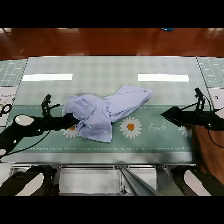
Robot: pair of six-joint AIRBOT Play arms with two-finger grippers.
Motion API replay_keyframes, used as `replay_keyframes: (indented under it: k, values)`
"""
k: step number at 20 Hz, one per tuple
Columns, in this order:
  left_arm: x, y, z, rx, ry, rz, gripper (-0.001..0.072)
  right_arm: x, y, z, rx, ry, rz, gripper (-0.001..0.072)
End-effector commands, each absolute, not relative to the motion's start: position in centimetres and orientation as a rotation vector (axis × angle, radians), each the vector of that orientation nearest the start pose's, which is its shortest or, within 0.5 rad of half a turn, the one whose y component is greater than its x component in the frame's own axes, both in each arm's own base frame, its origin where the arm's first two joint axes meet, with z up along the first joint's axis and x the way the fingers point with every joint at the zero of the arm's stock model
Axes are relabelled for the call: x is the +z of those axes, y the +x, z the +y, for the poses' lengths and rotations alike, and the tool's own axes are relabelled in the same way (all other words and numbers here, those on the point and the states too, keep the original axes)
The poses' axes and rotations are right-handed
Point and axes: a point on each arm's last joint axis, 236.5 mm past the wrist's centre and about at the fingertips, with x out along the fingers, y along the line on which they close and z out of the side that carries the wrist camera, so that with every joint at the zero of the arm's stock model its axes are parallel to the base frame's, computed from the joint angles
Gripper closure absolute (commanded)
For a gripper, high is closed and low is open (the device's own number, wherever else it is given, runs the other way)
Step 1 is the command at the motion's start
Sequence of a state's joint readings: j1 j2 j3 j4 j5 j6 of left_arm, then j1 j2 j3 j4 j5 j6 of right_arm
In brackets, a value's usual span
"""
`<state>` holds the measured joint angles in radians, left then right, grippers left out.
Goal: Fold the shirts.
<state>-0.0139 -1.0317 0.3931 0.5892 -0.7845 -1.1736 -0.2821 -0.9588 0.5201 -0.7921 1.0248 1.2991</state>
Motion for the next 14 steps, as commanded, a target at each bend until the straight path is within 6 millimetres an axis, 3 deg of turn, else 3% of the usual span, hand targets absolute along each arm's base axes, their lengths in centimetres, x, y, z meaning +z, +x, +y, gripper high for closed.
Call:
replay_keyframes:
  k: [1, 5, 11, 13, 14]
  values:
    - [-7.7, 28.4, -15.1, -0.41, -0.646, 1.228, 0.069, -4.5, 29.0, 9.0, 0.245, 0.85, 1.204, 0.0305]
    - [-5.4, 29.4, -14.6, -0.463, -0.56, 1.198, 0.069, -6.2, 32.6, 13.1, 0.287, 0.843, 1.23, 0.0305]
    - [-2.0, 30.3, -13.5, -0.488, -0.578, 1.14, 0.069, -8.5, 39.7, 16.4, 0.306, 0.88, 1.284, 0.0306]
    - [-1.5, 30.5, -13.0, -0.478, -0.582, 1.12, 0.069, -9.3, 41.1, 17.4, 0.32, 0.876, 1.303, 0.0355]
    - [-1.4, 30.6, -12.8, -0.473, -0.585, 1.116, 0.069, -9.5, 41.6, 17.7, 0.323, 0.877, 1.307, 0.0423]
